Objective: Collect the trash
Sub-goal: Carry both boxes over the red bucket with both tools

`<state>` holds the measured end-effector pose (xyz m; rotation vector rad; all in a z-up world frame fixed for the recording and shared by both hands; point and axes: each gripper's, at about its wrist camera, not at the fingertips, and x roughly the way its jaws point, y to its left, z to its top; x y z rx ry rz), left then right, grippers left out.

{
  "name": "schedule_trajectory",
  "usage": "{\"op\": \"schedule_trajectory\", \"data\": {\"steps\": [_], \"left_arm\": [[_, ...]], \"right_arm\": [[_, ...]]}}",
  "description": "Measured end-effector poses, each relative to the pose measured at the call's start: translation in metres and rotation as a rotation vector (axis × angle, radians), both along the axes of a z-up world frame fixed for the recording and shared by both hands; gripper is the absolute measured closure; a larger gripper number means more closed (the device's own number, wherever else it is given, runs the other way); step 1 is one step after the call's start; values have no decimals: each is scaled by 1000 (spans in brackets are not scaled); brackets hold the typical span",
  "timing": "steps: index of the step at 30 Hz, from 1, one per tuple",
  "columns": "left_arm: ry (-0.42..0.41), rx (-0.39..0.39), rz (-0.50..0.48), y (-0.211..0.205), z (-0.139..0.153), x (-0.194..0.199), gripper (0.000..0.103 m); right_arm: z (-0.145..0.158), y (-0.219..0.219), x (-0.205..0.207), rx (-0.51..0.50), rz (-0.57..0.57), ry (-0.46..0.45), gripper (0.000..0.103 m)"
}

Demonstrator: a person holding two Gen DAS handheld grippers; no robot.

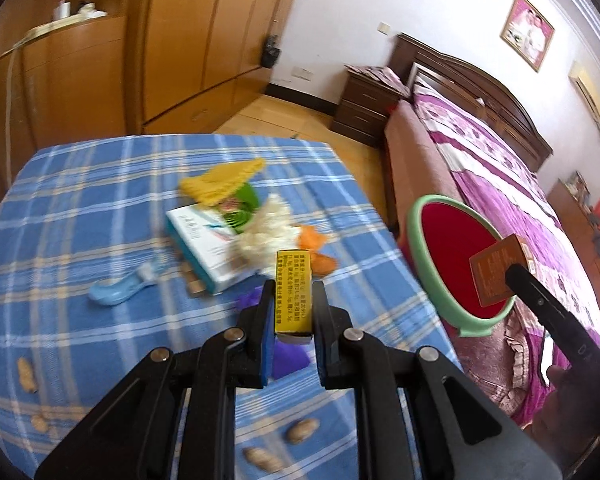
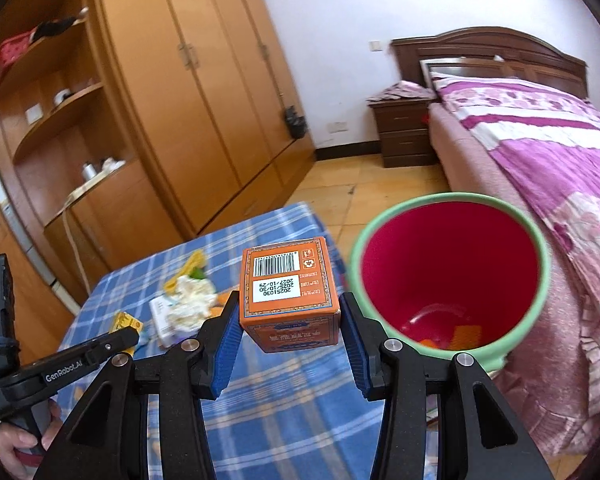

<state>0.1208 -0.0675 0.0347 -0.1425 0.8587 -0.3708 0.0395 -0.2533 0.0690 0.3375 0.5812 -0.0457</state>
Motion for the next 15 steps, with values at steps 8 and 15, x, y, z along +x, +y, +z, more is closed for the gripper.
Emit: {"op": "schedule_trajectory", "data": {"steps": [8,15], "left_arm": [[-11,27,-95,-59,4,12,87],[-39,55,-185,-115,4,20,87]], "right_arm": [[-9,-45,-8,21,-96,3,54],[-19,-81,-12,50,-174,17,54]]}}
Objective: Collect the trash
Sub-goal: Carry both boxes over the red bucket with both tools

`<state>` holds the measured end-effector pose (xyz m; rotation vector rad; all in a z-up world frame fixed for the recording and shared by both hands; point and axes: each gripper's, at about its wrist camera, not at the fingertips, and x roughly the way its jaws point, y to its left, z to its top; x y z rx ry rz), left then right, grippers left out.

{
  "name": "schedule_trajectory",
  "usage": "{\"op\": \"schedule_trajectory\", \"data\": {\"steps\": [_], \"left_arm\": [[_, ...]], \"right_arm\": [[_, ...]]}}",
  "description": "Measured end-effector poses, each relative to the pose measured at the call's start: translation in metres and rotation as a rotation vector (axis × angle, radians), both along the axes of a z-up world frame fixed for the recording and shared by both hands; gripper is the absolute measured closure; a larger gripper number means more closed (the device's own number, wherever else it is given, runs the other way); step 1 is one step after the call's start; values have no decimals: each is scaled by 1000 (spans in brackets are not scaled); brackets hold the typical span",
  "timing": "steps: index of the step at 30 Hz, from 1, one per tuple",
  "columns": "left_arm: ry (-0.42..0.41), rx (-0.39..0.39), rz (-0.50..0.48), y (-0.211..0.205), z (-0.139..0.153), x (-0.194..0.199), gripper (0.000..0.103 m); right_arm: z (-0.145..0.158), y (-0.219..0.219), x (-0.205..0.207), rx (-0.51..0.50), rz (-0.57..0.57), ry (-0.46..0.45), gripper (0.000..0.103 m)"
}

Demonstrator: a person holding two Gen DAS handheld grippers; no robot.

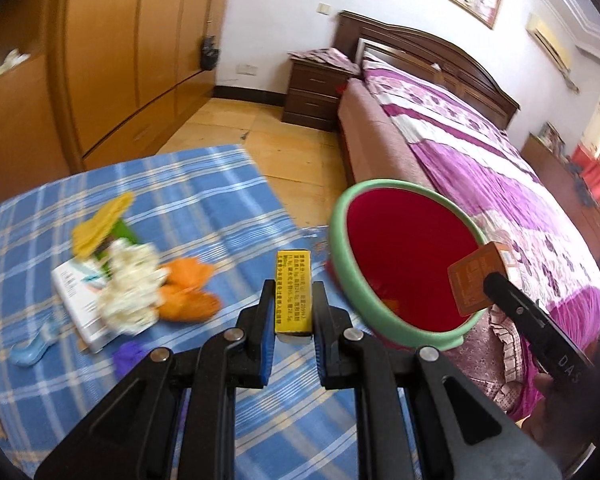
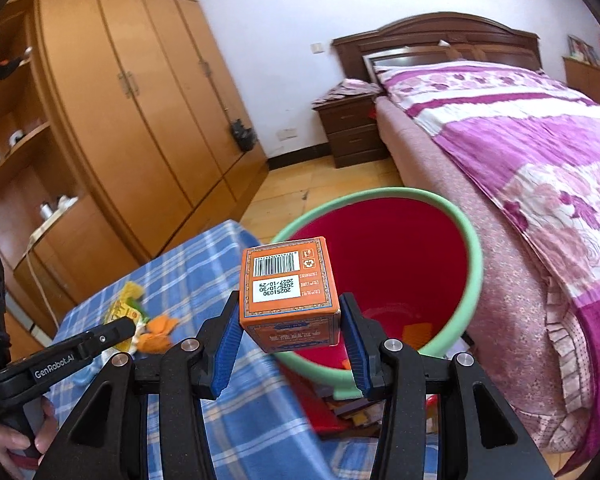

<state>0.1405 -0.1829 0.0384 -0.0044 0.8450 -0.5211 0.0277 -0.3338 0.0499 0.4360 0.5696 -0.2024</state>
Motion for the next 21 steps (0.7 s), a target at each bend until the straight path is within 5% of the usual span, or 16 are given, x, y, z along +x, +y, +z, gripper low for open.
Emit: {"op": "schedule_trajectory", "data": {"steps": [21], "left_arm": [[54,31,-184,-99,-40,21,87]], "right_arm": [[-33,-57,-2,67,-130,47,54]]}}
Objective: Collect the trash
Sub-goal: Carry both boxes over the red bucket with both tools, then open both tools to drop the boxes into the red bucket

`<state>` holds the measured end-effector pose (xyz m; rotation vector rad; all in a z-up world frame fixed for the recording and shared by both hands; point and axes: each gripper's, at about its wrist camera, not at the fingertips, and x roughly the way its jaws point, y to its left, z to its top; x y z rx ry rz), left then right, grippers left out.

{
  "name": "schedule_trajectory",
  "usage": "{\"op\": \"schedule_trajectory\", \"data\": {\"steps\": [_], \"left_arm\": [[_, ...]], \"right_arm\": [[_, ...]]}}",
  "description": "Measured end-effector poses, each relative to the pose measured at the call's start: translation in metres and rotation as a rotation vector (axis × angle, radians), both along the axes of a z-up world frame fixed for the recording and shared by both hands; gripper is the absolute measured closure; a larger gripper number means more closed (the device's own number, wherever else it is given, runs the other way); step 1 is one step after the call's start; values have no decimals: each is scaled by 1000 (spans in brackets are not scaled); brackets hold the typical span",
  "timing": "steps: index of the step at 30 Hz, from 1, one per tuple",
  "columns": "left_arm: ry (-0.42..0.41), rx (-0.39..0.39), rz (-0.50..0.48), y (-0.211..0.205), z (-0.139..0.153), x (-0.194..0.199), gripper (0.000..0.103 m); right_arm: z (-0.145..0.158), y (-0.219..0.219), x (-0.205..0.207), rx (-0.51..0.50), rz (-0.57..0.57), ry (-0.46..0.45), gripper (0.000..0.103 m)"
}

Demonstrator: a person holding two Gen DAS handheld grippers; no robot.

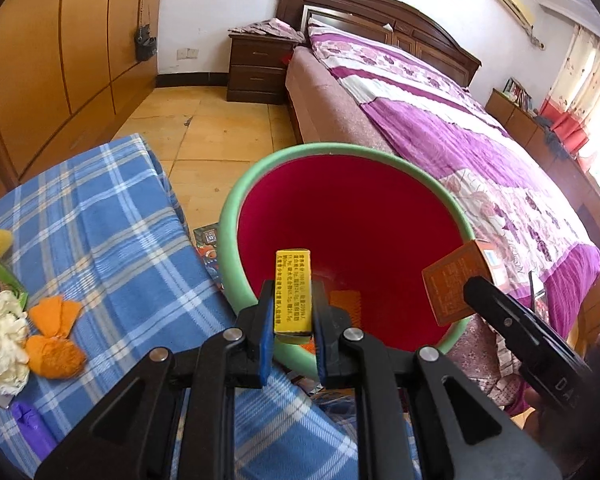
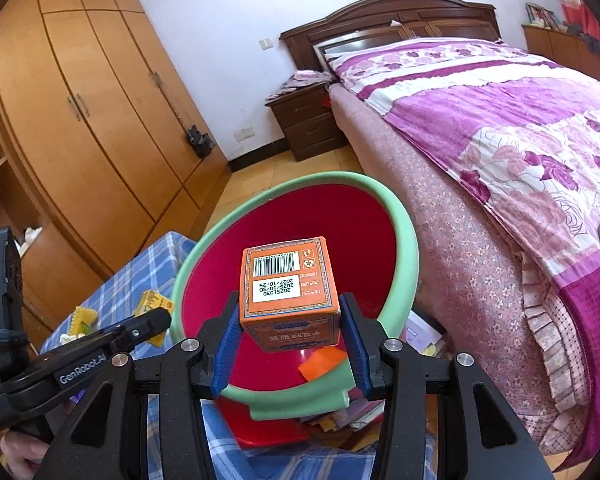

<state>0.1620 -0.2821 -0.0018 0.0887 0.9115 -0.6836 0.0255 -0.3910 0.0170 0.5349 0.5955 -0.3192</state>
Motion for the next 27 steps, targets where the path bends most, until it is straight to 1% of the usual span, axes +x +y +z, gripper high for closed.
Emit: {"op": "schedule_trajectory", "data": {"steps": [4,6,7,8,21,24,27], "left_arm": [[7,3,1,-3,-6,5,87],[12,12,8,-4,-8,7,77],[14,14,12,-4,-9,8,68],[13,13,21,-4,-10,9,64],[6,35,79,10,-15,9,62],[-1,42,91,13,-15,8,59],[-2,45,101,15,-15,7,55]], "right_arm": [[-5,-5,3,7,-9,10,54],[-6,-6,3,7,-11,14,54],[-7,-8,4,8,-13,16,54],[-7,-9,5,9,-15,16,54],[-14,-22,21,1,-28,30,54],[-15,-25,25,-3,-26,36,54],[-15,-28,26,-2,-29,32,54]]}}
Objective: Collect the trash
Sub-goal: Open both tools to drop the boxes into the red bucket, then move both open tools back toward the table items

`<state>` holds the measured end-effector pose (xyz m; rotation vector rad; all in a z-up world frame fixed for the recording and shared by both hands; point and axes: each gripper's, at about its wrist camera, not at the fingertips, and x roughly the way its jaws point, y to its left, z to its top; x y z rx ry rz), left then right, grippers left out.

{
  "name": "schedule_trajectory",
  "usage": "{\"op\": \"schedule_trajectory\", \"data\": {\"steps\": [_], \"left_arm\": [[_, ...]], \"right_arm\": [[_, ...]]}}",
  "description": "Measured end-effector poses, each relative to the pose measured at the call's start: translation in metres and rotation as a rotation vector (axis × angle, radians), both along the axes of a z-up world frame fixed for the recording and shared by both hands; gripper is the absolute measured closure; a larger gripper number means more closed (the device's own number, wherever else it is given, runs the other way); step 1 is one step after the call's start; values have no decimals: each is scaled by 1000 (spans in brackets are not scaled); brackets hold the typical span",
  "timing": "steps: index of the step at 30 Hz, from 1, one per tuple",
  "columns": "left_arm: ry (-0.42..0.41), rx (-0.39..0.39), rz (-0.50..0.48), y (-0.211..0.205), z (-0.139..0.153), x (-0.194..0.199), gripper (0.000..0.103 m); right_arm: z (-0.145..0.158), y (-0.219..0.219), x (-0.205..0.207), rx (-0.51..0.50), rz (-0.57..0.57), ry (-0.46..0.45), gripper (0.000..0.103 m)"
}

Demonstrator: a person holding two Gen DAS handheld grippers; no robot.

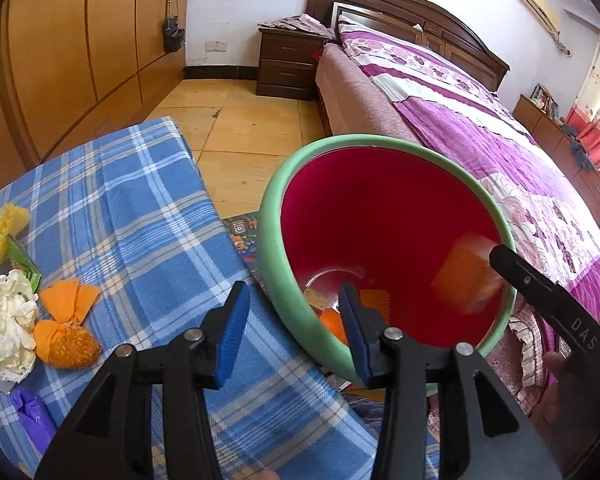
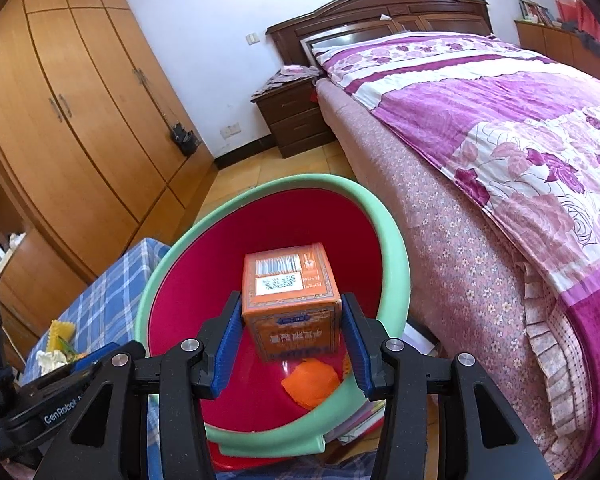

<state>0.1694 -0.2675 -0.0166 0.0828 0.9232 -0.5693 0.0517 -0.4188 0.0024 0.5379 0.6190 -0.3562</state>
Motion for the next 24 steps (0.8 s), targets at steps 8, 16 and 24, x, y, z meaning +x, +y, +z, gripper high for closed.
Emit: {"op": "schedule_trajectory", "data": {"steps": [8,16,24], "left_arm": [[-8,7,20,6,2,-6,47],[-23,-2,33,18,12,-15,47],[-48,-26,50,39,29,-26,47]], "right_arm": [[3,3,-4,19,3,-14,38],[11,10,-13,18,-5,-26,31],[24,23,-27,4,-11,-44,31]]}}
